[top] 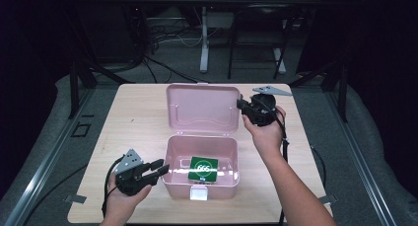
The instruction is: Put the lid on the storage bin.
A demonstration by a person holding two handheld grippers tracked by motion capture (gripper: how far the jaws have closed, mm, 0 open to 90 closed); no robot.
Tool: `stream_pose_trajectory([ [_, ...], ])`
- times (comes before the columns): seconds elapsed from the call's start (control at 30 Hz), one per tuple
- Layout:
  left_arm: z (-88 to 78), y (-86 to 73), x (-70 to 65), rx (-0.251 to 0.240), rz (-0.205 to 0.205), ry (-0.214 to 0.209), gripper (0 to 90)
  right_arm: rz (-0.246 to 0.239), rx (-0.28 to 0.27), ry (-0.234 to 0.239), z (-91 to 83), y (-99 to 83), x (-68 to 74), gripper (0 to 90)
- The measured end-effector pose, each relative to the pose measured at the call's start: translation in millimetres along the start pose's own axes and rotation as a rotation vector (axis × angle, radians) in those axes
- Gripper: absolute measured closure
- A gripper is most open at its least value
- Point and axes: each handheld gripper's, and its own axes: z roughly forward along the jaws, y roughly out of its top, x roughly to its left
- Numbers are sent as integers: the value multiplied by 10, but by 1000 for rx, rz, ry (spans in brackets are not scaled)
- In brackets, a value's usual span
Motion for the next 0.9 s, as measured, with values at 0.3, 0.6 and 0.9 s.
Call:
stream_pose_trajectory([
  [0.3, -1, -2, -4, -1, -4, 3, 673, -35, -33, -9, -104, -59, 68, 873],
  [0.6, -5, 2, -14, 5, -2, 11, 675, -53, -60, -9, -198, -115, 112, 871],
  [0.9, -5, 1, -14, 4, -4, 10, 674, -68, -77, -27, -266, -163, 171, 869],
])
